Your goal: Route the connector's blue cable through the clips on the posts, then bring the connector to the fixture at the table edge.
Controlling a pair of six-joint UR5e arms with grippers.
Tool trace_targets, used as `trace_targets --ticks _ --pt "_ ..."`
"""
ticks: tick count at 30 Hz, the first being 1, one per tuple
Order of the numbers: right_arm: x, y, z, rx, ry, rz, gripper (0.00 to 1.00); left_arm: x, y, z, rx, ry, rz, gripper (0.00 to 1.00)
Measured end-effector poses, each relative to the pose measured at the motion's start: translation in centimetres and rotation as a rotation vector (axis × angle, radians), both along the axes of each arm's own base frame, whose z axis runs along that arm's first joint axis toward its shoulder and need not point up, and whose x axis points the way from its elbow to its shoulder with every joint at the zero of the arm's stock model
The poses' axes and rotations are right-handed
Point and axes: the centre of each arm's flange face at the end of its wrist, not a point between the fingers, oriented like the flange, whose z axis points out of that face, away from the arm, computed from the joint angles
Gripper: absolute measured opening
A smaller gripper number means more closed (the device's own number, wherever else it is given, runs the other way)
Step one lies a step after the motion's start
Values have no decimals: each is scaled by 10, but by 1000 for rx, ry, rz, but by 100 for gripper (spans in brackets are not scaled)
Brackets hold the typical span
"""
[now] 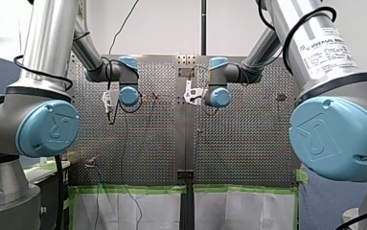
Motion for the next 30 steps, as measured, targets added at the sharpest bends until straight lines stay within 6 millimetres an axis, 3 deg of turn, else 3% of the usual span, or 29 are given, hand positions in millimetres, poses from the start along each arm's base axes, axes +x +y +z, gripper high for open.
trace_targets --ticks 10,23,30 --pt "-6 -10 1 -3 -2 -17 0 8 -1 -8 6 18 -31 0" --pt "-14 -20 1 -2 -7 -33 0 20 3 -2 -11 1 -36 0" --pt "-18 -25 2 -5 -9 -35 0 30 0 -16 -5 24 -53 0"
